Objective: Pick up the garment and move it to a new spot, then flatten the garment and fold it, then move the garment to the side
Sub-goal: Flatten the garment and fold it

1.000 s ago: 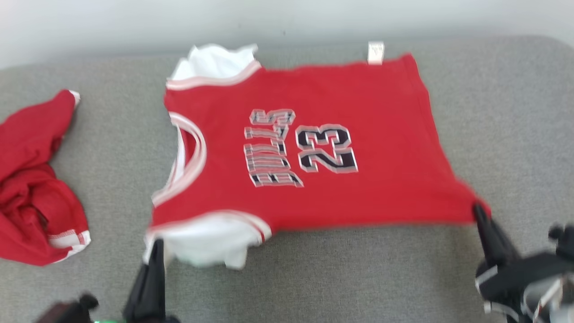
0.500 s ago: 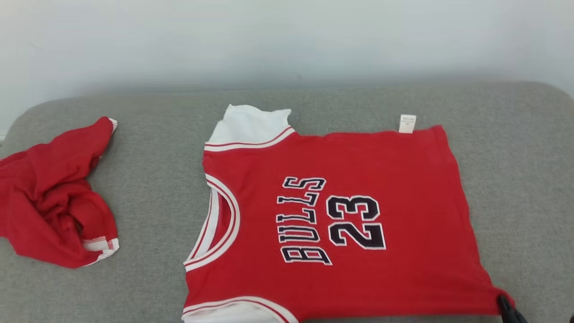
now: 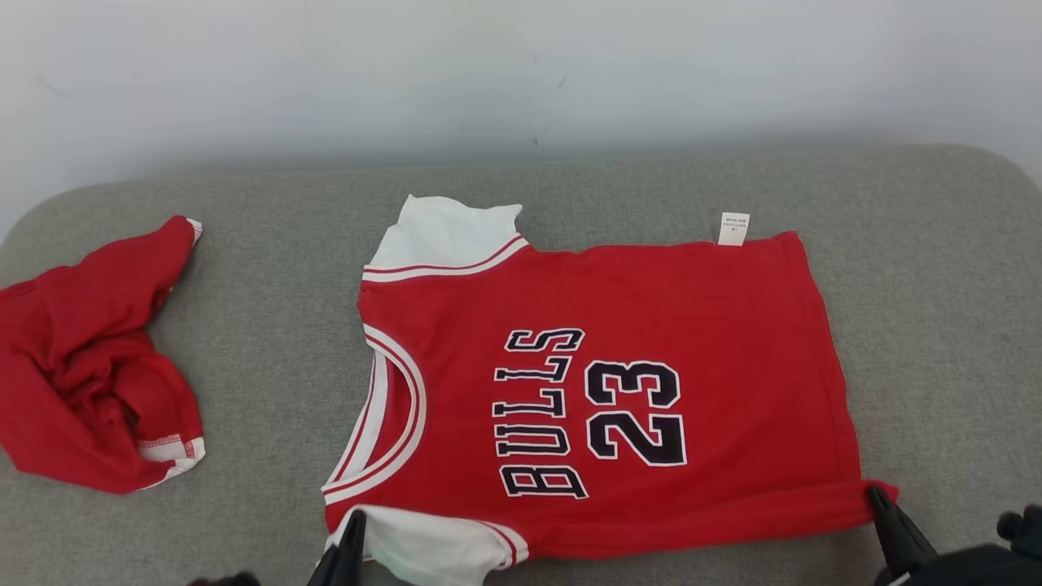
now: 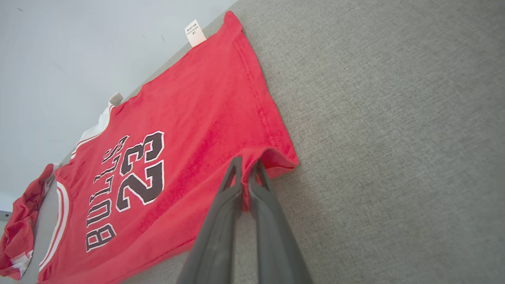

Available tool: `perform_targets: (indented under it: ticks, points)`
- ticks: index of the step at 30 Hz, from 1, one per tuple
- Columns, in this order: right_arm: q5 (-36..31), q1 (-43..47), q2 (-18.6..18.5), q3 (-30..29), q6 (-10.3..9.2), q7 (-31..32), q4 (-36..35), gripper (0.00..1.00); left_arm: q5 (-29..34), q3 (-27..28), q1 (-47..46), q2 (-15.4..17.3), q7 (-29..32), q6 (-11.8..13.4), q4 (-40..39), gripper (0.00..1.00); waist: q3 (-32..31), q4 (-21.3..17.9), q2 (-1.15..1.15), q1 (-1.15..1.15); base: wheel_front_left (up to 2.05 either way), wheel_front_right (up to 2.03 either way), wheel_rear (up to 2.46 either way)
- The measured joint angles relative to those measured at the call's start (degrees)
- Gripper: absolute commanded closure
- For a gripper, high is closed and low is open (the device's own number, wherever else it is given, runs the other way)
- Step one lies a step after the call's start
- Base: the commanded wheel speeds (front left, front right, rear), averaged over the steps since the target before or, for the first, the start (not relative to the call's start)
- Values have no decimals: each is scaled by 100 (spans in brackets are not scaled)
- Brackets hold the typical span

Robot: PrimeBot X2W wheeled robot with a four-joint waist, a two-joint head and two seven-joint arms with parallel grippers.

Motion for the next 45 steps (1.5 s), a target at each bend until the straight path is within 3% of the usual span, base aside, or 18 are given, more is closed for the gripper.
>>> perform_targets:
  ticks: [14,25,26,27,28,38,45]
  points:
    - [-182,-1749,-97,170,0,268,1257,100,108,-41,-1984,-98,321,-550,1642,100,391,-102,0,1,0,0,0]
    - [-364,-2848,-325,390,0,-58,2372,100,214,-107,-2811,-236,180,-860,2802,100,586,-174,0,1,0,0,0]
    - [-391,-2888,-349,438,0,-125,2451,80,244,-116,-2865,-264,119,-898,2870,100,596,-171,1,1,0,0,0]
    - [-391,-2907,-369,486,0,-186,2508,48,294,-136,-2914,-293,64,-907,2930,80,598,-164,1,2,0,0,0]
    - [-380,-2921,-379,511,0,-232,2577,0,345,-156,-2954,-316,22,-909,2997,2,595,-156,1,1,0,0,0]
    - [-229,-2572,-756,805,0,-879,2424,0,491,63,-2796,-459,-322,-946,3151,0,409,-97,0,0,0,0,0]
    - [-443,-1830,-1144,1145,0,-1211,1953,0,789,320,-2023,-398,-356,-689,2653,0,322,-63,0,0,0,0,0]
